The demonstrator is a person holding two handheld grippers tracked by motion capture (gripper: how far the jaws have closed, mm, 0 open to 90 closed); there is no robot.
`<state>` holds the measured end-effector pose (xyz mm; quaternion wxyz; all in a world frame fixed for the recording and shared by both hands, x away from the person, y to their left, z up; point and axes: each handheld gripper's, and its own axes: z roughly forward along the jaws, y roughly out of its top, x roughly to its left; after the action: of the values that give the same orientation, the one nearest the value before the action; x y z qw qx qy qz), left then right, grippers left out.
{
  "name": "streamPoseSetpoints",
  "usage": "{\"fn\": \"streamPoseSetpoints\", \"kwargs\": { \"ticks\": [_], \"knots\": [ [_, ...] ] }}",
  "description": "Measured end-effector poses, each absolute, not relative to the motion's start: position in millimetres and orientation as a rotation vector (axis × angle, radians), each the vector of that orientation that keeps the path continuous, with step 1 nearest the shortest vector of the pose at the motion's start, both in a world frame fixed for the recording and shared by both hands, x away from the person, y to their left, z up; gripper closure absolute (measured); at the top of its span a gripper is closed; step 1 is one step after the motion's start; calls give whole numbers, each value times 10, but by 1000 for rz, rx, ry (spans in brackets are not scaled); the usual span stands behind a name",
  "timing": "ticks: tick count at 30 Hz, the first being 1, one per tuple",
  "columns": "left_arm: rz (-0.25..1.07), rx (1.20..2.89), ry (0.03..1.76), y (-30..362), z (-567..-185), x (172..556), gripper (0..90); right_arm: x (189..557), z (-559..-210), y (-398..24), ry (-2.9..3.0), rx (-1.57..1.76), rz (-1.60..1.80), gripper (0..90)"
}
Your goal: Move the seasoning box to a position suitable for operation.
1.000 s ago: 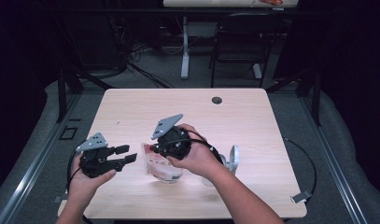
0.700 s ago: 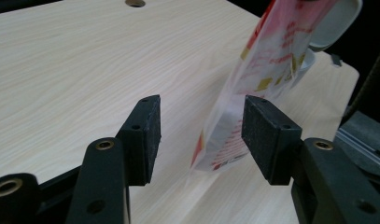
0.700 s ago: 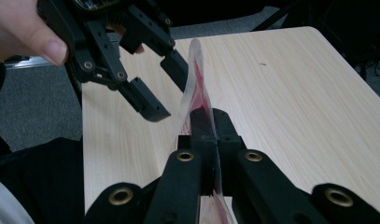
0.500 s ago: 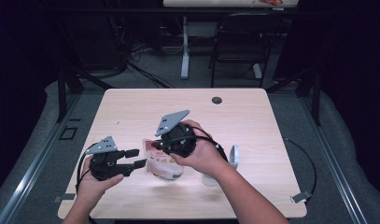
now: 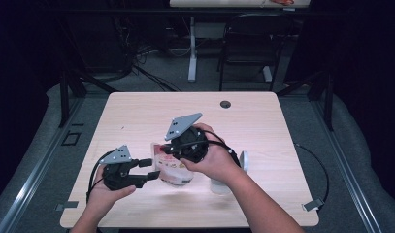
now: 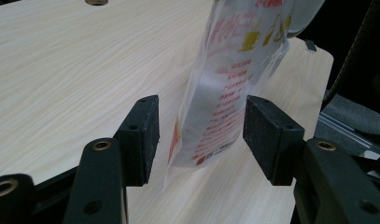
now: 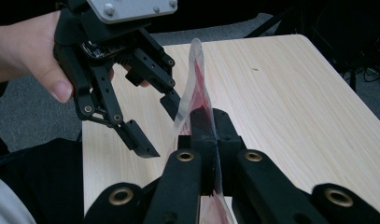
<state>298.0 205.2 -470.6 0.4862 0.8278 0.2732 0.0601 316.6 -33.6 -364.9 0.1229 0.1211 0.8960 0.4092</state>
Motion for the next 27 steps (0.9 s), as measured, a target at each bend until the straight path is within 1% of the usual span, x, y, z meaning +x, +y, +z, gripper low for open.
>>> {"fn": "streamPoseSetpoints", "kwargs": {
  "ticks": [9,17,27],
  "knots": [
    [86,2009,628,1983,-4758,2995,459,3145,-3617,-362,2610,337,1205,900],
    [100,2021,615,1914,-4782,2999,449,3138,-3603,-374,2606,328,1219,900],
    [78,2036,595,1846,-4838,3021,427,3122,-3592,-368,2612,314,1221,900]
  ]
}}
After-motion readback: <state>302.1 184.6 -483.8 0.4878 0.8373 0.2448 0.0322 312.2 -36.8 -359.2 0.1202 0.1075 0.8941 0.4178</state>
